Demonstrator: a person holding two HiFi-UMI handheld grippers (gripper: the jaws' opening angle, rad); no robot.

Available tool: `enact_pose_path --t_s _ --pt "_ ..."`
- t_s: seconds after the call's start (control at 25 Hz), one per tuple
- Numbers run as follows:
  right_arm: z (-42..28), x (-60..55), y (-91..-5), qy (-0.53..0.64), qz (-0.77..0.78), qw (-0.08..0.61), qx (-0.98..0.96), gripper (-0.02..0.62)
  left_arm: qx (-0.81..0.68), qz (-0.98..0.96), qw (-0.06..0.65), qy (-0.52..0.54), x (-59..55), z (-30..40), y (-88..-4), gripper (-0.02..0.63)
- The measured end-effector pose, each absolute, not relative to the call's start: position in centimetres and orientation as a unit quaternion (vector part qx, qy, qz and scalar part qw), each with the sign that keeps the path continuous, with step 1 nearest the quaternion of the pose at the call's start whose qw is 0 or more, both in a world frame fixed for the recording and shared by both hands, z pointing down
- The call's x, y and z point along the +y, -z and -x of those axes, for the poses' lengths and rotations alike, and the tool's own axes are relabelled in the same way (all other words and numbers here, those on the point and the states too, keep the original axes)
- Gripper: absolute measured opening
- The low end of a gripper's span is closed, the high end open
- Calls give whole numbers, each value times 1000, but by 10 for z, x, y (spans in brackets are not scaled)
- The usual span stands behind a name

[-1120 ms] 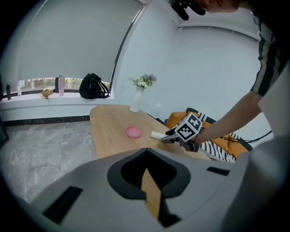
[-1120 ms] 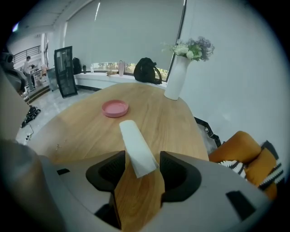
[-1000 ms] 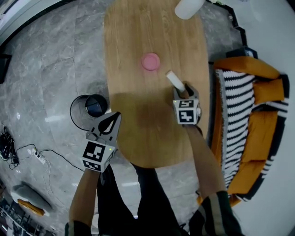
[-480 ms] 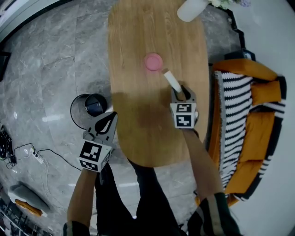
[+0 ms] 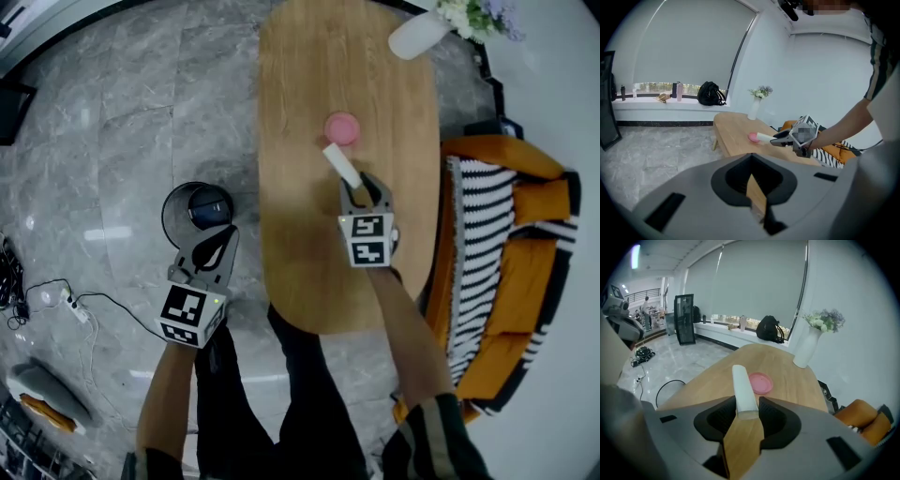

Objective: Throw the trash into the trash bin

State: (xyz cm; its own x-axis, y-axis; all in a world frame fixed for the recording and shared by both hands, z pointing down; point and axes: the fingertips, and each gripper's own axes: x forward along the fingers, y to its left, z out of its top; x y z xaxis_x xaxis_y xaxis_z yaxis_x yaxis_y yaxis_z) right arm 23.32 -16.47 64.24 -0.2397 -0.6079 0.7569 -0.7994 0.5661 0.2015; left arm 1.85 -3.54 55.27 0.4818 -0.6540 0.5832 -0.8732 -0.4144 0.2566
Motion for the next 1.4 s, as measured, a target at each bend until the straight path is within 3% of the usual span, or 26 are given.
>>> enact_pose_path --t_s 0.88,1.4 --pt "49 -45 -652 -153 -326 379 -853 118 -542 -761 308 -180 58 163 -572 0" --pt "90 26 -781 -204 -299 462 -810 118 -538 -769 298 -173 76 214 -629 -2"
